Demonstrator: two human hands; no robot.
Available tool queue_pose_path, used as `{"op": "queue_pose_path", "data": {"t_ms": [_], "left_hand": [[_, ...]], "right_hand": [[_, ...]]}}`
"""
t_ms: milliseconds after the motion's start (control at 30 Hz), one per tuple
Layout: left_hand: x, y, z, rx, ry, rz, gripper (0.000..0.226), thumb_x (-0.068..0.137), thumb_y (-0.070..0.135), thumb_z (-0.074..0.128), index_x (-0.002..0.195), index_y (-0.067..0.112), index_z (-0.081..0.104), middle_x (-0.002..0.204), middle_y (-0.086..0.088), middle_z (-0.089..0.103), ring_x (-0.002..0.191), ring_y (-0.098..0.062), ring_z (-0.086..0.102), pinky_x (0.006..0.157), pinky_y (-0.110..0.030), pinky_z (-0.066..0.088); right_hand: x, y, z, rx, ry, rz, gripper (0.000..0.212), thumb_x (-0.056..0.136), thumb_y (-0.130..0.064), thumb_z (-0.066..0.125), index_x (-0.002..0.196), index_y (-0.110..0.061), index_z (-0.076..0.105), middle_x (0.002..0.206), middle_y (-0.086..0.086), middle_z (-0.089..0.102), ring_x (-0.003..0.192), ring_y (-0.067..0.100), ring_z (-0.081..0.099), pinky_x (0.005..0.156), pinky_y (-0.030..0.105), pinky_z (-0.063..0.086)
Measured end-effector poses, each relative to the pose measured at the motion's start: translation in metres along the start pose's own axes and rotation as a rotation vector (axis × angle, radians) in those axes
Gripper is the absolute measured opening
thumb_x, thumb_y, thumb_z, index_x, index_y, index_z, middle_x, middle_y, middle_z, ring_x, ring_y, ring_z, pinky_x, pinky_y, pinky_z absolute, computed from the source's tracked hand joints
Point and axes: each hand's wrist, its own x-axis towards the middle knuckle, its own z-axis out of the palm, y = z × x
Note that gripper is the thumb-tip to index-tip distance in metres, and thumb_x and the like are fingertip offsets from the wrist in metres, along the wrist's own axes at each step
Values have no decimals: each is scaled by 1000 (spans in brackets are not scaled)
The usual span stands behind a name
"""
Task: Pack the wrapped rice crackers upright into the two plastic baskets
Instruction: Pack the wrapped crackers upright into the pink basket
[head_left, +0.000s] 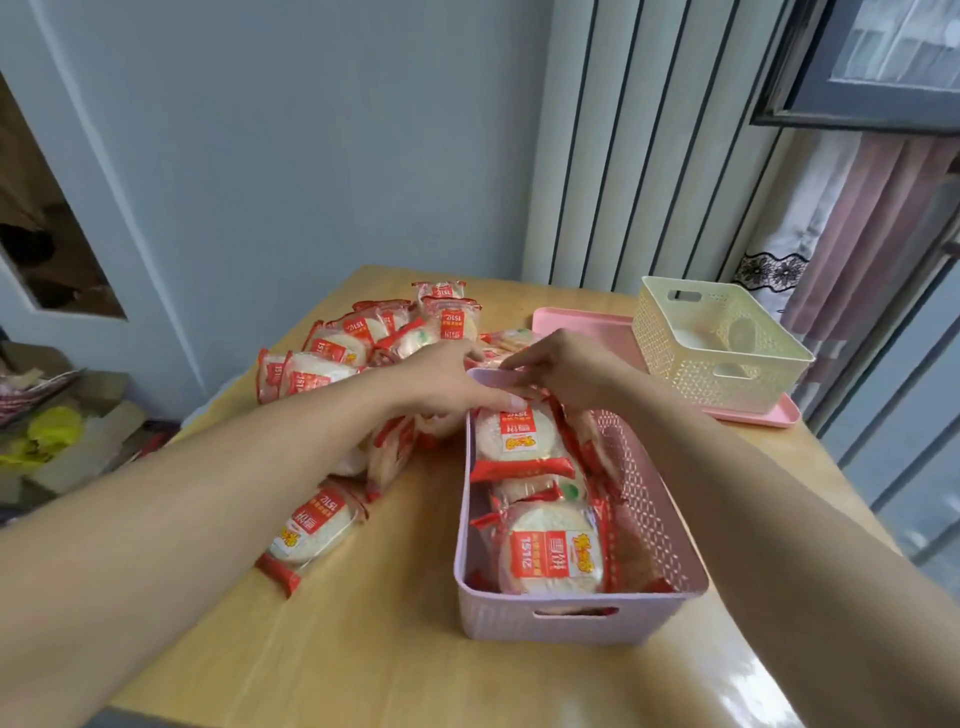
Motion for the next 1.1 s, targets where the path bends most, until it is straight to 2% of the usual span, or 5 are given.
{"op": "queue_pose_path", "data": {"t_ms": [167,333,500,800,1100], "left_hand": [[13,11,-17,154,-31,-56,86,73,73,71,140,23,55,142,0,56,120,-20,57,94,-33,48],[29,1,-14,-240,197,11,25,91,17,70,113,28,69,112,-8,71,68,-8,54,53,-20,40],[35,-4,1,-319,94,68,28,86,12,76,109,26,72,96,4,74,89,-12,67,71,-27,46],[42,-13,18,-278,142,70,33,80,4,82,106,22,74,94,4,75,87,-9,69,68,-24,52],[37,-7,20,-332,255,188,19,88,22,77,106,23,75,93,5,74,90,-10,71,81,-26,55]], "right_hand": [[-14,-1,-23,151,73,-10,15,88,-24,76,102,-30,78,91,-16,73,79,9,70,72,28,56],[-24,2,-13,111,-109,-14,27,90,-47,70,114,-36,74,108,-20,71,93,2,64,84,25,52],[-31,-4,-16,-55,-295,-43,52,90,-45,64,141,-38,55,132,-20,63,111,4,61,97,25,47],[-42,-5,-21,16,-378,76,53,94,-70,40,98,-29,72,91,-2,73,83,13,67,86,34,53],[-38,-7,-9,-59,-405,-6,41,83,-36,74,122,-41,64,100,-17,72,75,-4,63,72,18,49]]}}
